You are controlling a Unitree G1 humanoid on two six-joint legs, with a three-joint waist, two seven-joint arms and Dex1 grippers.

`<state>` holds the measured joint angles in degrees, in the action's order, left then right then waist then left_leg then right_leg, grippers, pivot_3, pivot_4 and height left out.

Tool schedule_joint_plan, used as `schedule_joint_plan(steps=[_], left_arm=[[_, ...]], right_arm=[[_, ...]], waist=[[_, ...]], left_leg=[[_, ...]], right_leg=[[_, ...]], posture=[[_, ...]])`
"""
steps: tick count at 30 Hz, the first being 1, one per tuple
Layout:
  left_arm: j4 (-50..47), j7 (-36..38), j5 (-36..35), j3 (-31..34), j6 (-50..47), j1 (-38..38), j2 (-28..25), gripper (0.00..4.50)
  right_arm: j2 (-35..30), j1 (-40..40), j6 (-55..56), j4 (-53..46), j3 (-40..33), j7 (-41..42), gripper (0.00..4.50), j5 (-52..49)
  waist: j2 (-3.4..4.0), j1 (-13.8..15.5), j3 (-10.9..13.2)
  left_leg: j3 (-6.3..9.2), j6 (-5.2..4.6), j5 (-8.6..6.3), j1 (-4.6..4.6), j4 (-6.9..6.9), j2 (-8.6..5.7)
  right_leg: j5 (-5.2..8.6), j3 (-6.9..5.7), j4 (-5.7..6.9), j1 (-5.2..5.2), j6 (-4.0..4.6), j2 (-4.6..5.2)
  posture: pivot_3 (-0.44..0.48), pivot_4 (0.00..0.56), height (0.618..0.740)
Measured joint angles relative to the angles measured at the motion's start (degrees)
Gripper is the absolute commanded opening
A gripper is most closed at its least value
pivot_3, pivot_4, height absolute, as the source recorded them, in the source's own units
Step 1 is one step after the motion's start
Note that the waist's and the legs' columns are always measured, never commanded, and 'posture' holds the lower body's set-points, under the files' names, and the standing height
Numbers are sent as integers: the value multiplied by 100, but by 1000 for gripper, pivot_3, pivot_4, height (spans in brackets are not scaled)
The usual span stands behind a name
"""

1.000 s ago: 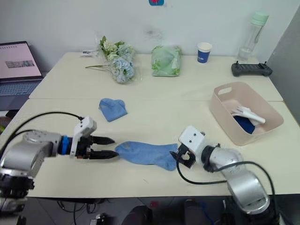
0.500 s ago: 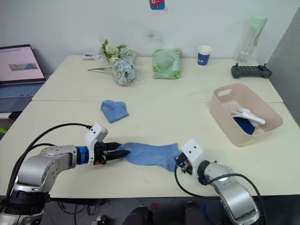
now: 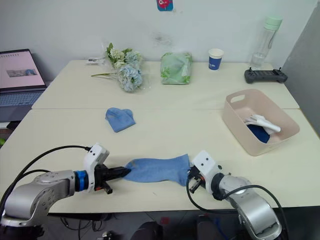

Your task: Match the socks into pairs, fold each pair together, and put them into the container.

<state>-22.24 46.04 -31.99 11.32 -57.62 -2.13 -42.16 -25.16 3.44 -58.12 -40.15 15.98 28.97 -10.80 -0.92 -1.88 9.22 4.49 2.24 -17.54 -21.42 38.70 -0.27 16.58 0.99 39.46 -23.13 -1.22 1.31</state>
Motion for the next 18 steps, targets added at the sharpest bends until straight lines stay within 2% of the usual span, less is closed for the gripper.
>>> schedule_joint_plan(steps=[5, 12, 13, 15, 16, 17, 18], left_arm=[[-253, 91, -287, 264, -128, -468, -280, 32], [-264, 20, -175, 148, 199, -558, -348, 32], [-263, 19, -171, 138, 233, -564, -350, 11], [-263, 27, -161, 134, 350, -623, -350, 417], [-264, 58, -158, 133, 445, -657, -350, 705], [-264, 76, -157, 133, 478, -671, -350, 861], [-264, 98, -156, 144, 619, -738, -350, 1165]], right_arm=[[-285, 0, -494, -337, -262, 257, 0, -586], [-463, 11, -585, -308, -94, 79, 0, -622], [-427, 30, -595, -271, -95, 32, 236, -622], [-389, 50, -598, -234, -96, -52, 680, -622], [-396, 58, -597, -229, -99, -79, 1129, -619], [-401, 61, -596, -229, -104, -86, 1305, -620], [-418, 69, -580, -231, -108, -108, 1722, -622]], waist=[[0, 11, 0], [0, 17, 0], [0, 17, 0], [0, 17, 0], [0, 18, 0], [0, 18, 0], [0, 15, 0]], left_leg=[[0, 0, 0, -2, 0, -1], [-1, 0, 0, -1, -2, -3], [-2, 0, 0, -1, -2, -3], [-2, 0, 0, -2, -2, -3], [0, 0, 0, -3, -2, -2], [0, 0, 0, -3, -2, -2], [-1, 0, 0, -2, -2, -1]], right_leg=[[0, -1, -6, 1, 0, 1], [0, 0, -8, 2, 0, 2], [0, 0, -8, 2, 0, 2], [0, 0, -10, 2, 0, 2], [0, -2, -12, 2, 1, 2], [0, -2, -12, 2, 1, 2], [0, -1, -12, 2, 1, 2]], posture=[[0, 150, 740], [0, 150, 740], [0, 150, 740], [0, 150, 740], [0, 150, 740], [0, 150, 740], [0, 150, 740]])
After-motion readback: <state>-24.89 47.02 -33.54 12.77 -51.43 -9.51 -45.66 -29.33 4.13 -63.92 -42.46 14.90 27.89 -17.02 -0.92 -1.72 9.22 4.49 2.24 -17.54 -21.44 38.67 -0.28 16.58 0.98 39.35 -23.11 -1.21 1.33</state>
